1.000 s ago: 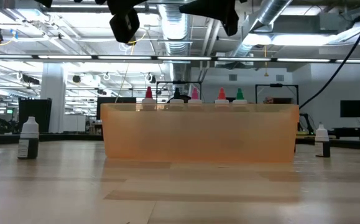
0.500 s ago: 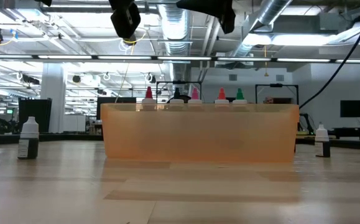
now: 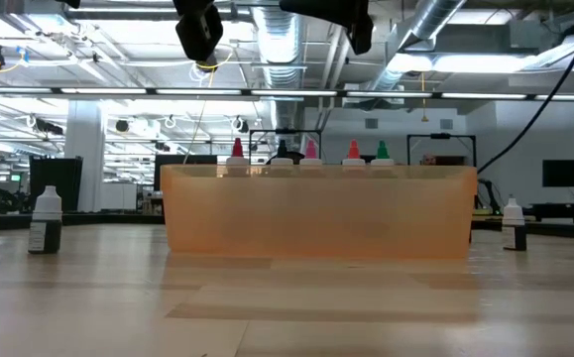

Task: Pick & Place food coloring
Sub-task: Put the small black food coloring into the orange bin

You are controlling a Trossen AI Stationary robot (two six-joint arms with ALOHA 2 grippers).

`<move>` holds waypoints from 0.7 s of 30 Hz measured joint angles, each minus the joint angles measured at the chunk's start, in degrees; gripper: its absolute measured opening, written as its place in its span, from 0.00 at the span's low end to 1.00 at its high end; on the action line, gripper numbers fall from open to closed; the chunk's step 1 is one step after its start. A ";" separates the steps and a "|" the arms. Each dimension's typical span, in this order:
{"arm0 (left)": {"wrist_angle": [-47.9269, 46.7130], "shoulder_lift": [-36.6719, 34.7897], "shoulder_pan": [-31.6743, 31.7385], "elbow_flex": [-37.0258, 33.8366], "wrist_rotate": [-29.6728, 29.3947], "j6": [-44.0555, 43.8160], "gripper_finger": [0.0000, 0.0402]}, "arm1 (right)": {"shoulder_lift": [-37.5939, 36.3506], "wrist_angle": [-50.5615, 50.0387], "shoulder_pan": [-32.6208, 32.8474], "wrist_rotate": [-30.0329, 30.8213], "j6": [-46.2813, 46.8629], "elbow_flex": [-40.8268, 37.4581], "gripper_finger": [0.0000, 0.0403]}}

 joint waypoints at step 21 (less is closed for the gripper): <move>-0.48 0.17 0.26 0.02 -1.39 -0.02 0.18 | -0.87 -2.25 0.29 -8.07 4.11 0.15 0.57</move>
